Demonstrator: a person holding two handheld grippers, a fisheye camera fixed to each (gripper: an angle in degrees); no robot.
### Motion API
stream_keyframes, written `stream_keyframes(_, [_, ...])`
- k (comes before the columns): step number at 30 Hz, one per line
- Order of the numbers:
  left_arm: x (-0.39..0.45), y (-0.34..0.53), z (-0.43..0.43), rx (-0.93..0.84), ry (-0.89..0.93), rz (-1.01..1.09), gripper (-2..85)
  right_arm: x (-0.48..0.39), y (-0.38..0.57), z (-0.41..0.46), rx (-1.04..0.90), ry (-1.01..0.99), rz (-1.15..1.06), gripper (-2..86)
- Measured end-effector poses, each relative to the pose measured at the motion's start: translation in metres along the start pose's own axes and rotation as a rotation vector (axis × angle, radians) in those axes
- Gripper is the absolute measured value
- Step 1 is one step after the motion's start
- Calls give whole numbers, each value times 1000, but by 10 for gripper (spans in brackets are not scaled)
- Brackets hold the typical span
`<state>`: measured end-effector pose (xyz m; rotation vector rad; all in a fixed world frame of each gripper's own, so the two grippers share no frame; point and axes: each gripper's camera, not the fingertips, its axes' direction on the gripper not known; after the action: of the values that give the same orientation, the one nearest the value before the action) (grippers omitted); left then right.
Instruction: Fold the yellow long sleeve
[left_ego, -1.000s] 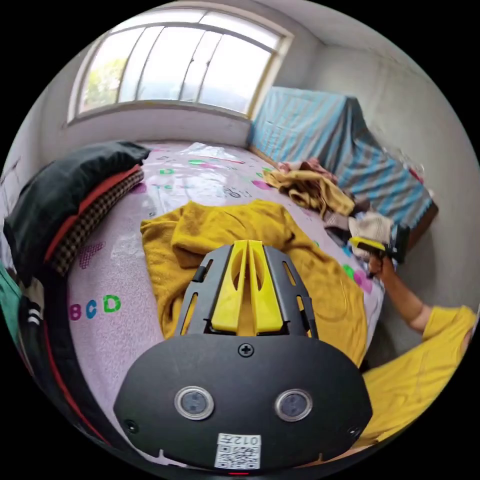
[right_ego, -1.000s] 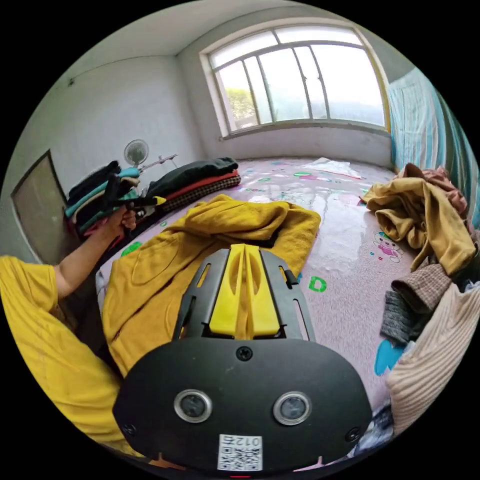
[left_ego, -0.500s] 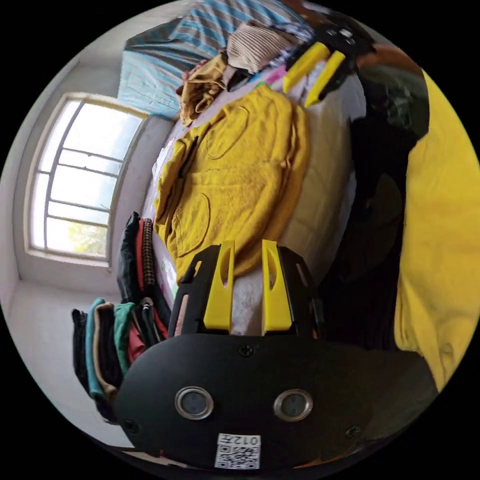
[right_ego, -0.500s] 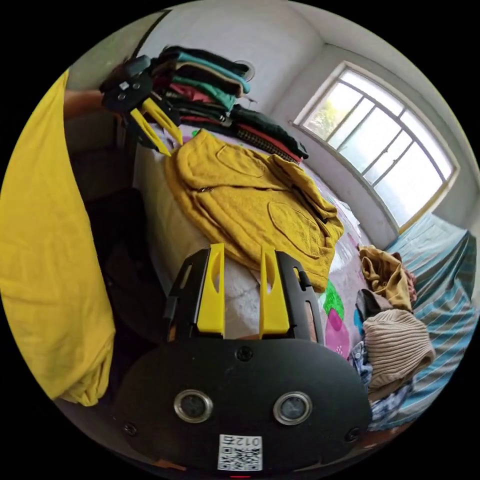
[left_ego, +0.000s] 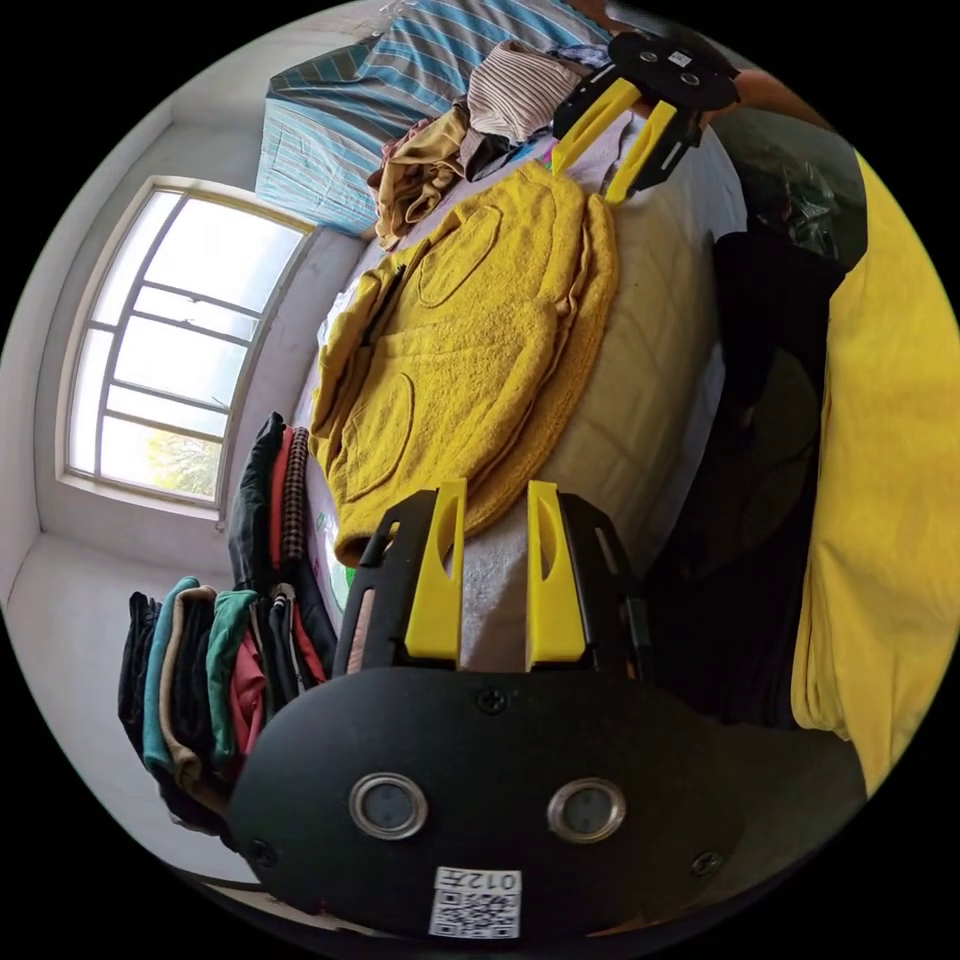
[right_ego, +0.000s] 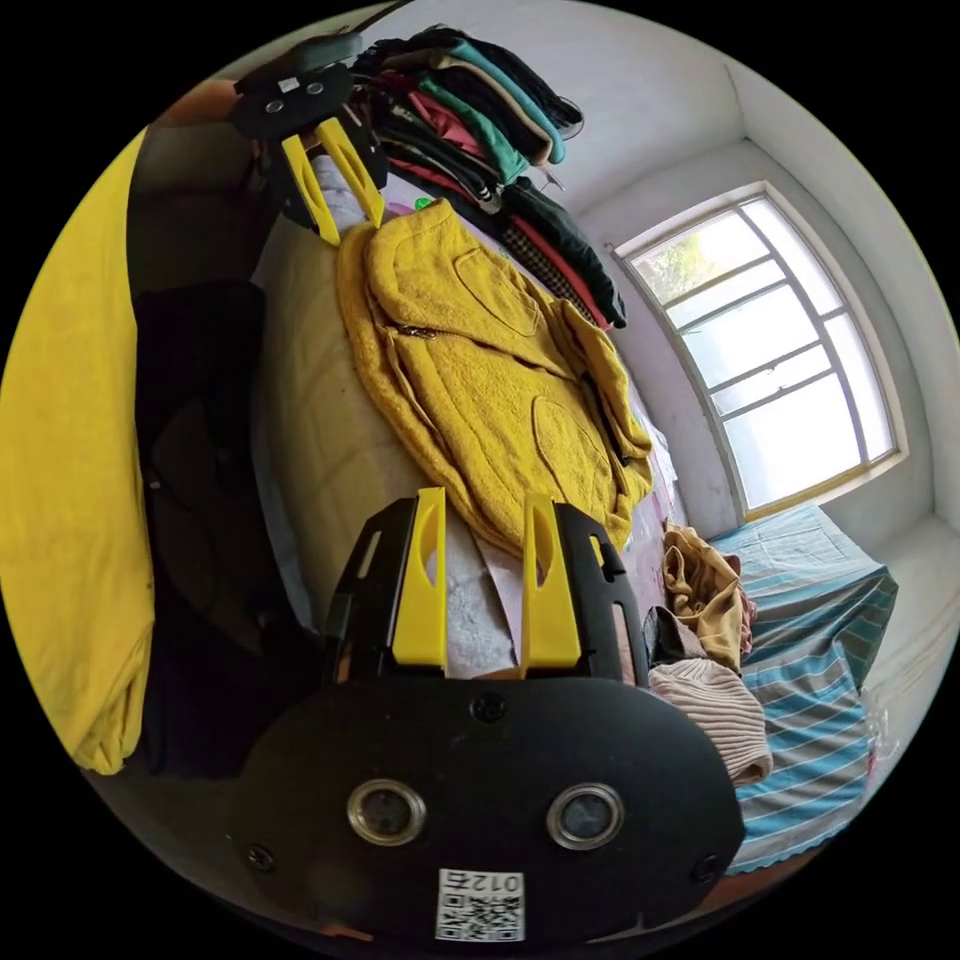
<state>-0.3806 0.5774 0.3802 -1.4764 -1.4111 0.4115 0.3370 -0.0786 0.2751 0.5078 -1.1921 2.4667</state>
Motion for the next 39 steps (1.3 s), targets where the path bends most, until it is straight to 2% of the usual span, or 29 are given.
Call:
stream_keyframes(5, [18,4,-1,8,-10,-35,101,-16,-8,-10,33,72,-50,91])
stream_keyframes(8, [26,5,-2,14,-15,-45,103,-10,-11,-14,75,76,21,65])
stream_keyframes(13, [37,4,-8,17,-43,-26,103,-10,-19,-3,-8,72,-34,34])
stream_keyframes(14, [38,4,-9,17,-41,-21,103,-7,-19,-4,-6,56,-25,33])
stream_keyframes(19, [53,1,-5,-20,-73,56,102,79,-5,-22,98,-266,335,26])
stream_keyframes(33, [52,-18,4,-5,-118,49,107,148,-2,-24,146,-315,383,22])
stream_keyframes(39, [23,-34,14,-8,-86,48,60,153,0,-16,101,-298,322,21])
